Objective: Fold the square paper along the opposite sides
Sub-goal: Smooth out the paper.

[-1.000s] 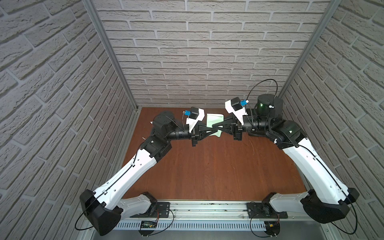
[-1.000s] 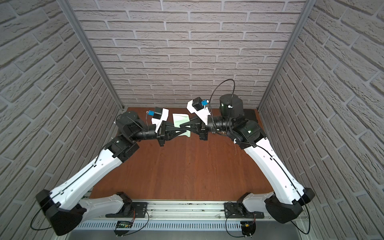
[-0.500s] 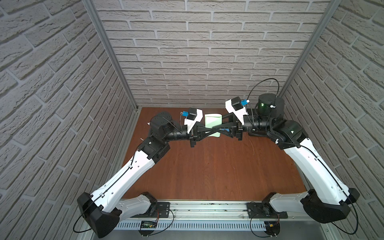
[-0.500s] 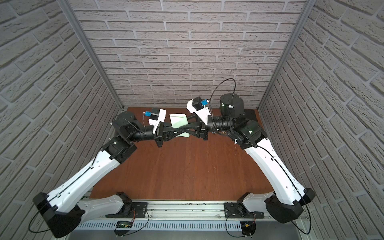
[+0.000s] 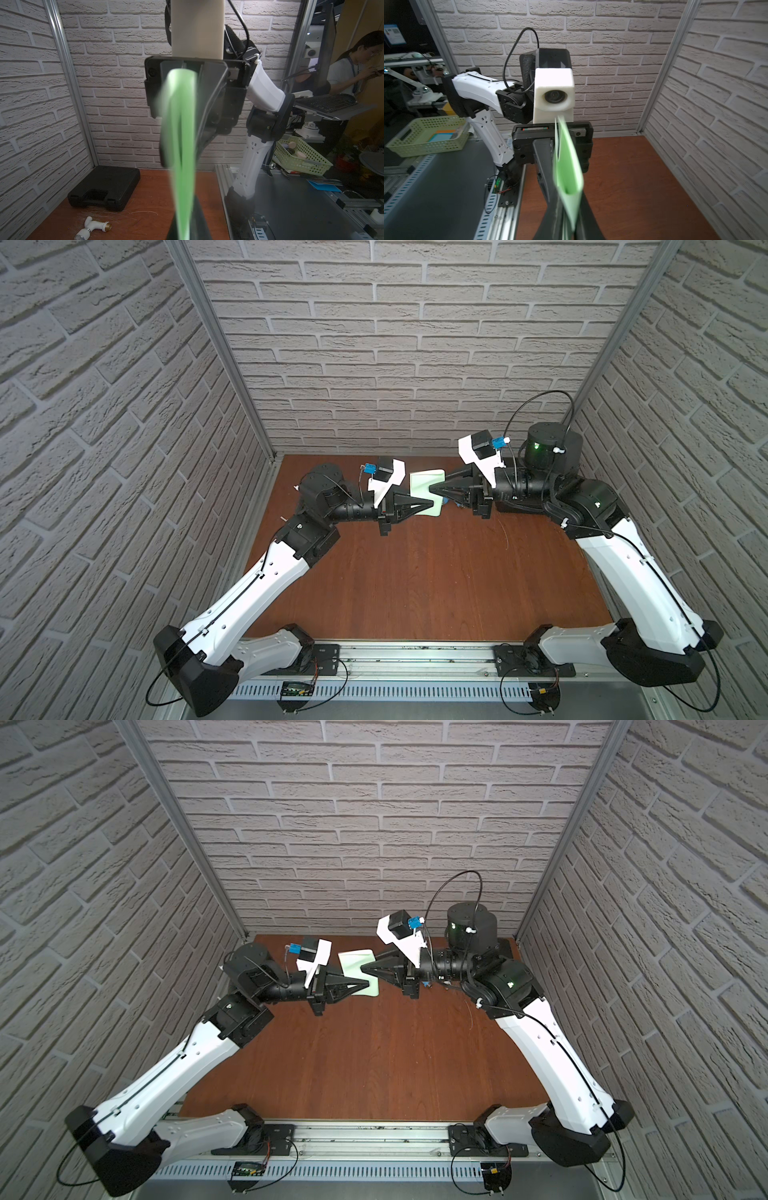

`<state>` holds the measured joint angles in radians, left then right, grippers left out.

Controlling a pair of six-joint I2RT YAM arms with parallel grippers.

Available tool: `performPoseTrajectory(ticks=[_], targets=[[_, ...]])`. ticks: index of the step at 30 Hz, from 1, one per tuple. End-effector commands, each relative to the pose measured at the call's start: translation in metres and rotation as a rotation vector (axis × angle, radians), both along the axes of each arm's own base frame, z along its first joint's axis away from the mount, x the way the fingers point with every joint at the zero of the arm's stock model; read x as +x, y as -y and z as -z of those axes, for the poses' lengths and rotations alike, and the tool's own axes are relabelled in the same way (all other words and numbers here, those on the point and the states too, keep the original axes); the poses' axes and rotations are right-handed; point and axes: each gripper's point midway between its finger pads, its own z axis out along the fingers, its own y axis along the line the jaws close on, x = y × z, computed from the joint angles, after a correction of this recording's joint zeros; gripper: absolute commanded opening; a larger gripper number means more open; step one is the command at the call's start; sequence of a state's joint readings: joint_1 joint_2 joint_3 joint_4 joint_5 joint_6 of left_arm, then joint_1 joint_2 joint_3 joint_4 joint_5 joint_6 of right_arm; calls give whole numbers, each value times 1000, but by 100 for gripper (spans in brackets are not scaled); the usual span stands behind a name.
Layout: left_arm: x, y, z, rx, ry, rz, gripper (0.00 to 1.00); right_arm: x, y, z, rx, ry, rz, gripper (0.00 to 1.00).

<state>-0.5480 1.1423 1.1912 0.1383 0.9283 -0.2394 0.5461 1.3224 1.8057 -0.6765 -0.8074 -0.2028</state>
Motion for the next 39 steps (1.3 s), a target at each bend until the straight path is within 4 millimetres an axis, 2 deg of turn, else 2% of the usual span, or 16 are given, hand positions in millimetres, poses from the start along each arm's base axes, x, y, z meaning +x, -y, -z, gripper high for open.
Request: performPoseTrajectory(ticks=[1,2,5,9,10,12,14,15,17,23,24,26,28,29,36,39], targets=[[-4,-2,-9,-22,39,13,0,-4,1,-18,24,54,-7,26],[-3,-1,-8,-19,34,13,0,-5,1,-20,26,58,-8,23],[-1,-1,-5,-15,27,12,0,-5,2,-25,35,68,-7,3],[1,0,-3,-10,19,12,0,-4,1,-25,35,67,-9,3],[1,0,-2,-9,18,12,0,-4,0,-25,33,67,-10,6],[1,1,-1,-7,16,13,0,-3,0,-26,33,73,-8,22],[2,1,-1,-5,13,12,0,-2,0,-28,35,78,-5,25],[2,1,0,-4,11,14,0,-2,0,-29,36,80,-5,22],[2,1,1,-3,9,13,0,-3,0,-32,38,85,-7,3],[2,1,0,-4,11,8,0,-2,0,-26,27,74,-7,3],[3,1,0,-5,13,6,0,-1,0,-24,23,70,-4,4],[3,0,-2,-9,19,0,0,-1,0,-19,16,61,-3,28],[3,-1,-6,-17,31,-15,0,-1,1,-11,6,53,-4,44],[4,-2,-8,-21,38,-26,0,-2,1,-7,1,50,-4,48],[0,-11,-24,-45,91,-68,0,-8,3,19,-19,21,-19,52],[-2,-11,-26,-46,93,-67,0,-11,4,21,-27,21,-31,46]])
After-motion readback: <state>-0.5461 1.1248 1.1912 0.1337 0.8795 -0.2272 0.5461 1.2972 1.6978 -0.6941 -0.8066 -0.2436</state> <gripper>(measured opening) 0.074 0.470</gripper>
